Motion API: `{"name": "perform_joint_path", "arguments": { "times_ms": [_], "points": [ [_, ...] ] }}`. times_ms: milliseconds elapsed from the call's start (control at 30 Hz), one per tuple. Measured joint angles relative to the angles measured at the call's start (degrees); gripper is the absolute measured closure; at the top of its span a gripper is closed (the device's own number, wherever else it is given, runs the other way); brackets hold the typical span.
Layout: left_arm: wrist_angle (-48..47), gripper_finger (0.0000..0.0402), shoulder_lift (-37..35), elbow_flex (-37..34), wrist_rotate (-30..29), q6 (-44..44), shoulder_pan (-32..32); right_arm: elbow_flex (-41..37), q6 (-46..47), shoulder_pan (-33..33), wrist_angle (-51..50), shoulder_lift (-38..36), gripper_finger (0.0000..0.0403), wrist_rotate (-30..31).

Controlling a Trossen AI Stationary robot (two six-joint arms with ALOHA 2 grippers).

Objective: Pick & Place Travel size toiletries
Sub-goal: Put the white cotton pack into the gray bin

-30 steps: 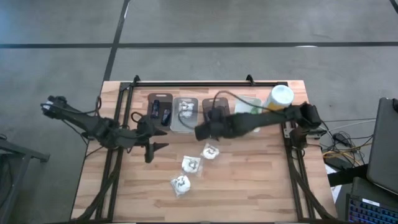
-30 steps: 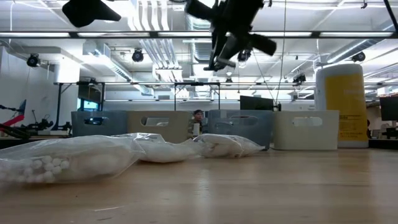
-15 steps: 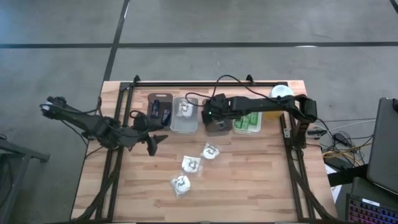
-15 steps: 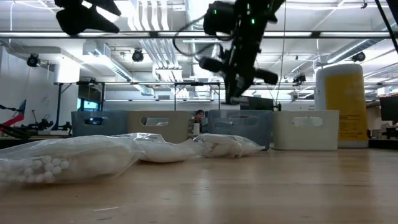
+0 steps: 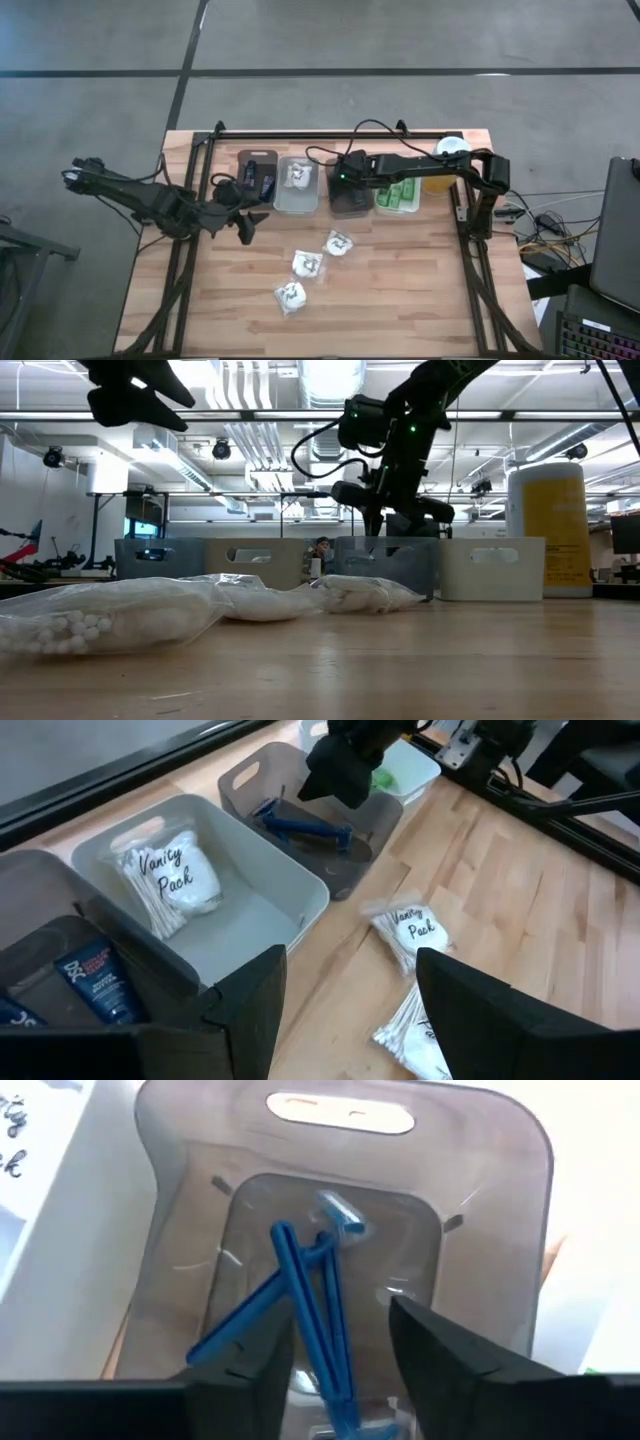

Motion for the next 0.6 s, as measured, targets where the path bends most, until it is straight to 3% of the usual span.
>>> {"name": "perform_joint_path", "arguments": {
  "times_ms": [267, 467, 600],
  "points": [
    [-1.3, 0.0172, 0.2, -0.8, 5.0, -2.0, 0.5, 3.7, -5.2, 4.6, 0.0, -0.9, 0.0169, 1.5],
    [-1.3, 0.0172, 0.2, -2.2, 9.9, -2.5, 0.5, 6.8, -6.8, 11.6, -1.5, -1.3, 0.0146, 1.0],
    [-1.0, 0.0172, 0.4, -3.2, 12.5, -3.7, 0.5, 7.5, -3.1, 16.9, -2.2, -1.3, 0.014, -1.2]
  ]
}}
